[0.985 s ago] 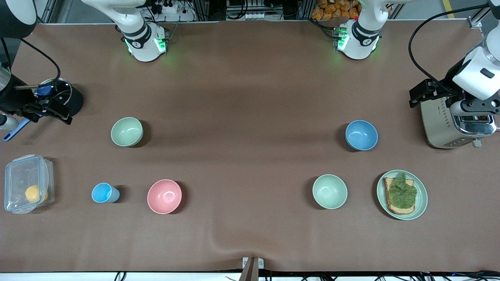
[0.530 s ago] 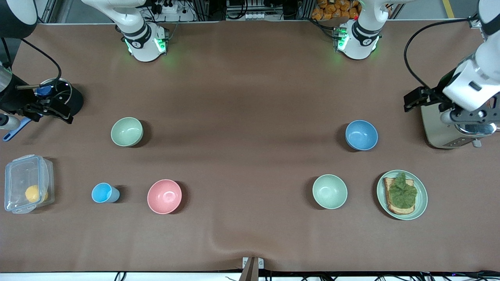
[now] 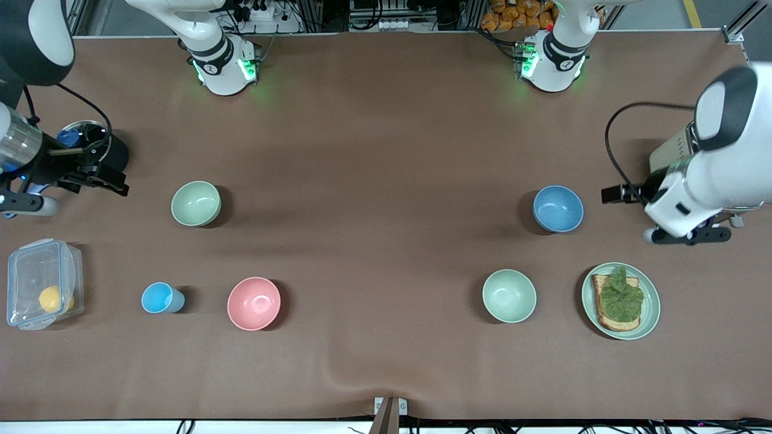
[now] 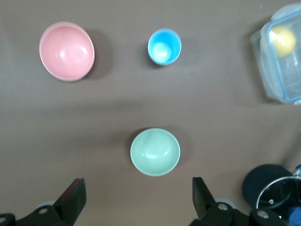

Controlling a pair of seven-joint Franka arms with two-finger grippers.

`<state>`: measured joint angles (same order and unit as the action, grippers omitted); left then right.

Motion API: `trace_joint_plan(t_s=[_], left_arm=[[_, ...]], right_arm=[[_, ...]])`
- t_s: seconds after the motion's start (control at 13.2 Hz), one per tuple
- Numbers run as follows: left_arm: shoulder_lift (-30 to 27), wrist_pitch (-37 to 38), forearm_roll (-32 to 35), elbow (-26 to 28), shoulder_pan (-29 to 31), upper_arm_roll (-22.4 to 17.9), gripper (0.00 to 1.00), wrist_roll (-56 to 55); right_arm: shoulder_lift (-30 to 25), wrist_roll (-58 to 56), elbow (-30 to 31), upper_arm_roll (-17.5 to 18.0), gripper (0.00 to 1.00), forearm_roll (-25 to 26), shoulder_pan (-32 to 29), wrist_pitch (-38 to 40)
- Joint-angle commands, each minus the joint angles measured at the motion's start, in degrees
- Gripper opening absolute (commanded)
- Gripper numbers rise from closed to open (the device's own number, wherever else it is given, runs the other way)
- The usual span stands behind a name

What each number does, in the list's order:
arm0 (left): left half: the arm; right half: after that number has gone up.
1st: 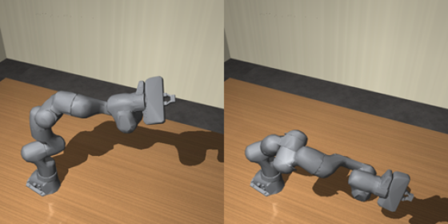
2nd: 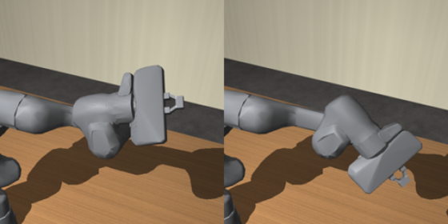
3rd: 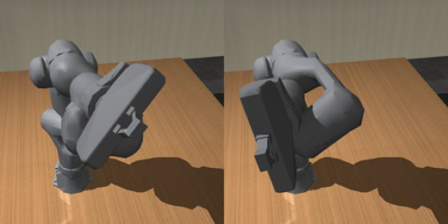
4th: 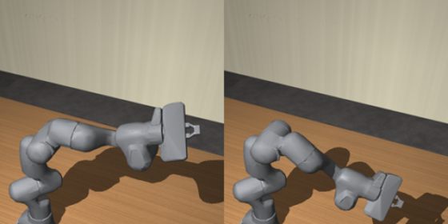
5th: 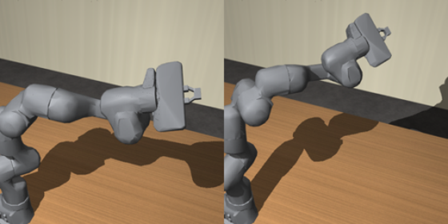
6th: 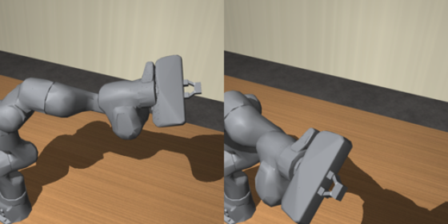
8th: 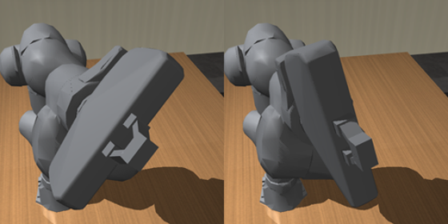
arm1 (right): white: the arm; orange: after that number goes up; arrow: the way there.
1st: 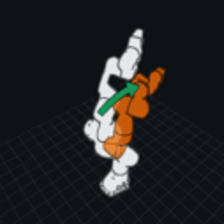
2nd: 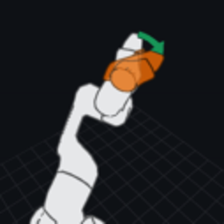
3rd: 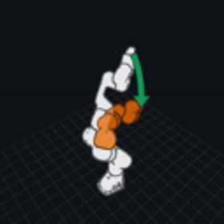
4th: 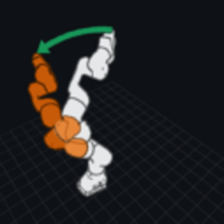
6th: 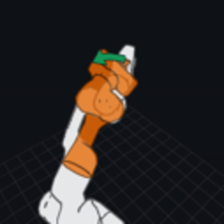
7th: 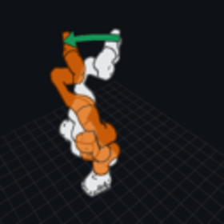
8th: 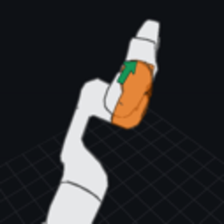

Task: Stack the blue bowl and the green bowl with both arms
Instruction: 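Move the left gripper to blue bowl while the right gripper nears green bowl, then grasp blue bowl with the left gripper while the right gripper grasps green bowl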

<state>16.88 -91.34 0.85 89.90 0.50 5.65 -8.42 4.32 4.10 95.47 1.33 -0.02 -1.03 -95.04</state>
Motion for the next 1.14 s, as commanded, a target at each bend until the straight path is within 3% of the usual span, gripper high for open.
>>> trace_joint_plan(t_s=[0.0, 0.38, 0.61, 0.83, 1.06], left_arm=[[-0.1, -5.9, 0.4, 5.7, -0.1, 0.2, 1.00, -3.4], [-0.6, -19.2, 0.4, 18.2, 0.0, 0.2, 1.00, -3.5], [-0.2, -24.0, 0.5, 22.8, 0.9, 0.2, 1.00, -3.5], [0.2, -28.9, 0.9, 27.1, 2.3, 0.2, 1.00, -2.3], [1.8, -33.2, 0.9, 30.6, 2.4, 0.2, 1.00, -2.3]], right_arm=[[2.1, -0.1, 0.5, -0.3, 1.00, 0.6, 1.3, 1.0], [6.0, -4.9, 4.4, -0.5, 1.00, 0.5, -1.8, -6.2], [6.2, -15.1, 9.8, -0.5, 1.00, 0.5, -5.0, -10.2], [5.4, -17.9, 17.1, -0.3, 1.00, 0.4, -6.8, -16.6], [5.3, -23.5, 23.6, -0.5, 1.00, -3.5, -8.3, -23.3]])
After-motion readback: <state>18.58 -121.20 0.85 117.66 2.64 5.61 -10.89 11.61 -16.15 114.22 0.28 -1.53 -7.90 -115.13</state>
